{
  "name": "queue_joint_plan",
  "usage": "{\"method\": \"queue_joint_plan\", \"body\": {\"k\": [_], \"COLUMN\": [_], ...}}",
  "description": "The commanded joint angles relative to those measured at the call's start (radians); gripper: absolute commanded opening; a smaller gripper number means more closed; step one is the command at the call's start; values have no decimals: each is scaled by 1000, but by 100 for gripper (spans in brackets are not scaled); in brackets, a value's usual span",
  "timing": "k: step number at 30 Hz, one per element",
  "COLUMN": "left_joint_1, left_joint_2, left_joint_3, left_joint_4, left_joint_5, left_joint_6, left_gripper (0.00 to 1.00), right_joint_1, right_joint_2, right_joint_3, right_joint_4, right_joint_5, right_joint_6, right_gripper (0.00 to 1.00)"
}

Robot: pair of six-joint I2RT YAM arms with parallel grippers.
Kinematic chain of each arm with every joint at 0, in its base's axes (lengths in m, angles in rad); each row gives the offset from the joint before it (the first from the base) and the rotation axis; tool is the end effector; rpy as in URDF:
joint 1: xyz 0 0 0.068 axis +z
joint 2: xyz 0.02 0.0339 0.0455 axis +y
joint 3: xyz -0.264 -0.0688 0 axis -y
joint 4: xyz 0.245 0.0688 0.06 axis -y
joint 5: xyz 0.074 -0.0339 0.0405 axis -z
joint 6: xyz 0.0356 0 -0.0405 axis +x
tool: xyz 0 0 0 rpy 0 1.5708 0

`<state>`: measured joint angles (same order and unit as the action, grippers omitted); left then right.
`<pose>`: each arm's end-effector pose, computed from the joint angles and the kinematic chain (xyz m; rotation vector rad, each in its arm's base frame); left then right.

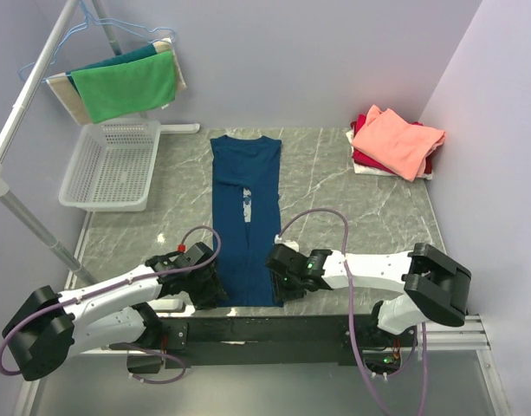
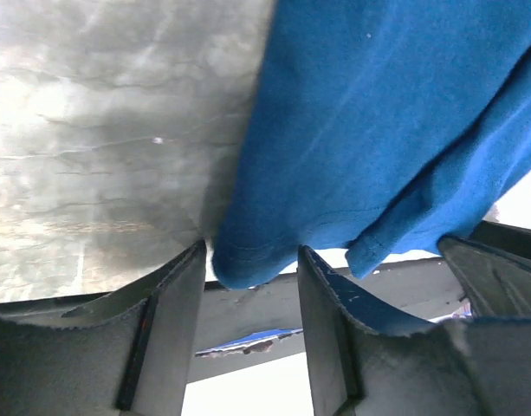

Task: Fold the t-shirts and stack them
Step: Fold the tshirt

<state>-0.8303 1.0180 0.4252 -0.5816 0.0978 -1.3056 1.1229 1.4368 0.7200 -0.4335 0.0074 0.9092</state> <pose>0.1056 -0.1207 0.1501 -0.6724 2.9003 -0.5941 0.1101 0.2285 0.1594 -0.3037 2.8531 0.5149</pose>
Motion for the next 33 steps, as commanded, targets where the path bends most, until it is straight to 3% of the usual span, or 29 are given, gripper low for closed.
{"method": "queue_joint_plan", "body": {"k": [1,3,5,6,7,8,10,22,33], "left_joint_1": [-13,-15,-16,-16,-16,-18,-16,-21,-30], "left_joint_2": [33,40,48,48,48,48,42,-130,-174], "left_joint_3": [-9,-8,-8,-11,-12,-17,-22,-46,-34], "left_joint_4": [43,35,29,28,28,25,14,-150,-173], "left_joint_5": [-4,-12,-21,-24,-24,-26,-29,-81,-81], "left_joint_6": [-12,-6,-4,-3,-3,-3,-7,-52,-70], "left_gripper": [49,45,36,33,23,18,2,1,1], "right_joint_1": [20,25,29,32,34,35,40,103,123], "right_joint_2": [10,13,16,19,20,22,17,-73,-114], "right_joint_3": [-28,-39,-48,-50,-51,-54,-56,-82,-54], "right_joint_4": [16,27,33,36,36,35,29,-42,-66], "right_joint_5": [-1,-1,2,3,5,6,12,55,66], "right_joint_6": [31,42,49,53,54,62,65,102,99], "right_gripper": [43,43,36,30,14,6,0,0,0]}}
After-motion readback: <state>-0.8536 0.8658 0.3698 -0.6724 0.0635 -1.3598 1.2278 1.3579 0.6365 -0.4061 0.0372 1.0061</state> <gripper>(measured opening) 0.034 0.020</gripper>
